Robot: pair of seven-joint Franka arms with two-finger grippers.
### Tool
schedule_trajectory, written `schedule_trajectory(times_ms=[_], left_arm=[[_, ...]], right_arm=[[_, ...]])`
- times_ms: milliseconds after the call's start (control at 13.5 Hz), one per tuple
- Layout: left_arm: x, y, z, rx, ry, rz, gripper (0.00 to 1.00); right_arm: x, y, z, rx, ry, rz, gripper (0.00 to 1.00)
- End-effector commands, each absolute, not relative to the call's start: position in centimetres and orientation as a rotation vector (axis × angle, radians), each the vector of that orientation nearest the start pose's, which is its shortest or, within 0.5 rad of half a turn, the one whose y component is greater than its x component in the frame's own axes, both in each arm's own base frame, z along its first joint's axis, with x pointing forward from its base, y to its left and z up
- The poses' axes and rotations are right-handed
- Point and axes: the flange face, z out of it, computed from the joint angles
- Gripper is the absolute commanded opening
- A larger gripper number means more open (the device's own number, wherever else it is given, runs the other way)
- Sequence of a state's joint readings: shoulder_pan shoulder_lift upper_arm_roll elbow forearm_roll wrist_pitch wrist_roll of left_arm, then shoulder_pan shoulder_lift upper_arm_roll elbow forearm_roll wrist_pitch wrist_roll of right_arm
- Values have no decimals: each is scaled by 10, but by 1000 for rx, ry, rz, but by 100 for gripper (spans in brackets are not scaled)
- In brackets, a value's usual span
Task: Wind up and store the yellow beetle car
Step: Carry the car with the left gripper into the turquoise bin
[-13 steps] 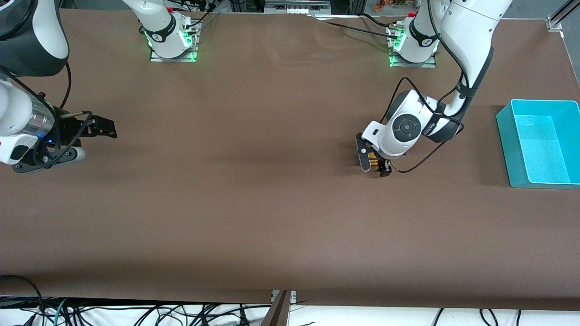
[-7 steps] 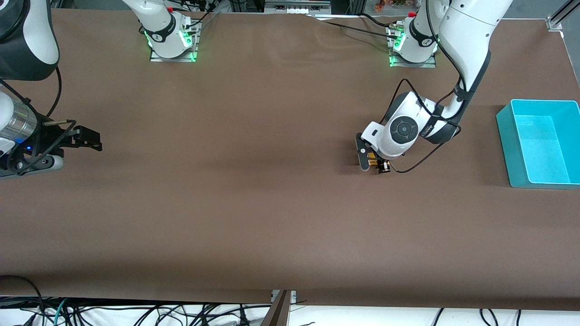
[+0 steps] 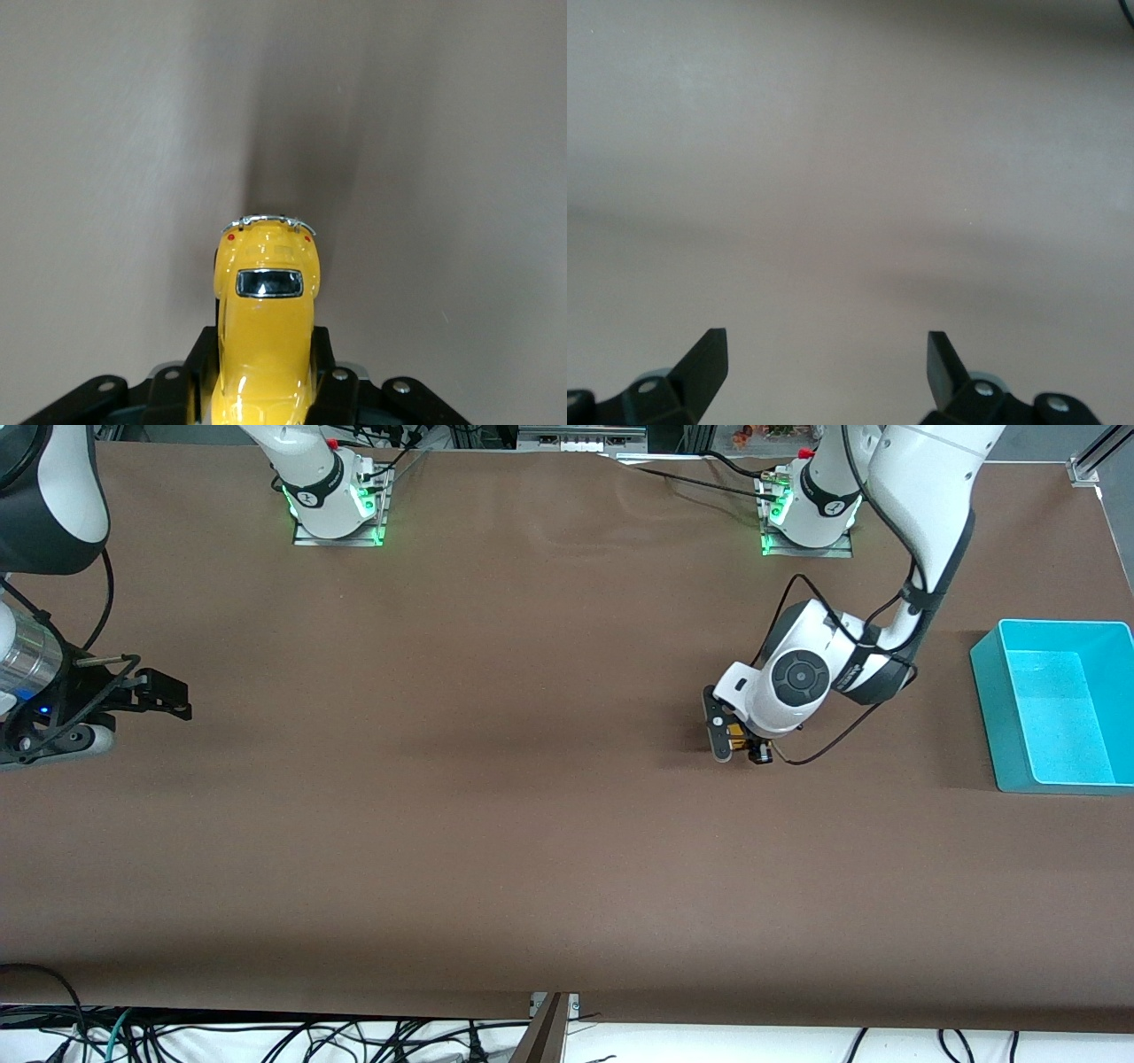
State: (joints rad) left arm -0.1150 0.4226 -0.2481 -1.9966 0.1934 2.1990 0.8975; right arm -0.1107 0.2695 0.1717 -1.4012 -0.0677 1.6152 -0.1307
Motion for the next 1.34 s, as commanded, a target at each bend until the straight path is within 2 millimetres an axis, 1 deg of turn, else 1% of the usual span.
schedule_trajectory(times_ms=[0,74,148,223,297,371,445,520,668,742,817,891,1039,1114,1188,1262], left_arm=[[564,-182,303,-2390,1952,429,9],[568,-170,317,-2407,1922,481,11],[571,-145,338,-2447,1862,495,11],[575,-112,359,-2496,1789,479,11],[578,-74,376,-2535,1736,470,11],[581,-27,389,-2583,1677,453,11],[585,16,397,-2615,1648,438,11],[584,52,399,-2625,1663,434,11],[570,134,398,-2672,1658,441,11],[561,170,395,-2689,1667,446,12],[551,202,394,-2678,1699,454,12],[540,235,389,-2660,1708,491,12],[523,281,368,-2639,1701,555,12],[518,301,353,-2613,1753,540,12],[514,319,335,-2576,1844,508,12],[506,340,321,-2546,1905,468,12]], right_arm=[[630,1,558,-3160,-263,106,99],[628,-1,563,-3164,-258,95,99],[627,0,566,-3169,-261,88,99],[627,-2,565,-3170,-256,89,99],[628,-2,565,-3173,-242,77,99],[629,-3,566,-3174,-237,64,99],[630,-2,566,-3176,-240,57,99],[629,0,568,-3177,-238,57,99],[623,3,575,-3183,-216,45,99],[621,3,577,-3186,-163,46,99],[620,-4,578,-3191,-107,48,99],[616,-15,578,-3191,-78,55,99],[610,-17,583,-3188,-75,51,99],[610,-18,583,-3188,-78,48,99],[610,-20,584,-3188,-100,47,99],[607,-23,588,-3190,-109,39,99]])
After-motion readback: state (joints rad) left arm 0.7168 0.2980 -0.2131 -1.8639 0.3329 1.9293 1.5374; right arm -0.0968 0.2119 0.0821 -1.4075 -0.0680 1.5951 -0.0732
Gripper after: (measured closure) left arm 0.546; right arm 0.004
